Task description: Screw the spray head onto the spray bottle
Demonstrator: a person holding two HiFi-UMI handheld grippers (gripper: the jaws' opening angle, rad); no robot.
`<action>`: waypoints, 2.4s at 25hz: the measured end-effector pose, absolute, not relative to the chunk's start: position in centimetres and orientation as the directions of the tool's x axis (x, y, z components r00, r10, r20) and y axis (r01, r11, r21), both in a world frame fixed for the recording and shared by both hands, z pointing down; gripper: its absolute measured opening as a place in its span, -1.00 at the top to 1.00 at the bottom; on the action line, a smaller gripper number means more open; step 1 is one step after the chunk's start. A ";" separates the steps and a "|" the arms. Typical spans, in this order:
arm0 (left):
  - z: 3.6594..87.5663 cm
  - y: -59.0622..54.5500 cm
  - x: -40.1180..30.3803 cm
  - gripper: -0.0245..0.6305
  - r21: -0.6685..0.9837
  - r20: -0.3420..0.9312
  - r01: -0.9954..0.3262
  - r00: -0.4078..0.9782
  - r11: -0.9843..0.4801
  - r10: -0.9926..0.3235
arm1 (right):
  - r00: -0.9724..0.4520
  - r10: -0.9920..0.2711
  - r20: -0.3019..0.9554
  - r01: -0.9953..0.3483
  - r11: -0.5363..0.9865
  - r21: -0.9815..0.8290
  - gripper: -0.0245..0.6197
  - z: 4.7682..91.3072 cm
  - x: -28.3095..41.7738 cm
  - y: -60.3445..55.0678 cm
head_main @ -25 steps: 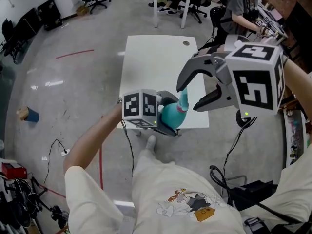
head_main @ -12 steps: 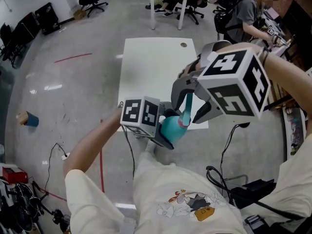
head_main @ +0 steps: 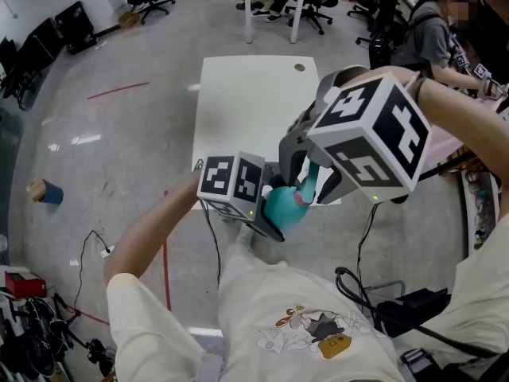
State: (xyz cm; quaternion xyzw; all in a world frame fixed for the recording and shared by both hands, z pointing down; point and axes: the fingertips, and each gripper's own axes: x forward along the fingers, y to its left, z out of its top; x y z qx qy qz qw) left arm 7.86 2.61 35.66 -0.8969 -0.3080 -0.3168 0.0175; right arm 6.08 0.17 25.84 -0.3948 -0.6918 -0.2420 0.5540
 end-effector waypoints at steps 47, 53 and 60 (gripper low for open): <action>36.3 -9.4 5.0 -0.34 -0.231 0.604 -0.492 0.604 -0.839 -0.521 | -0.153 0.015 0.988 0.208 0.978 0.017 0.52 27.6 4.4 -7.2; 34.7 -13.6 2.0 -0.35 -0.491 0.439 -0.694 0.325 -0.527 -0.838 | -0.247 -0.037 0.968 -0.118 0.993 0.007 0.52 26.8 2.9 -8.8; 34.5 -14.5 1.4 -0.35 -0.493 0.407 -0.757 0.234 -0.428 -0.883 | -0.303 -0.095 0.948 -0.245 0.969 0.019 0.52 26.7 2.7 -10.0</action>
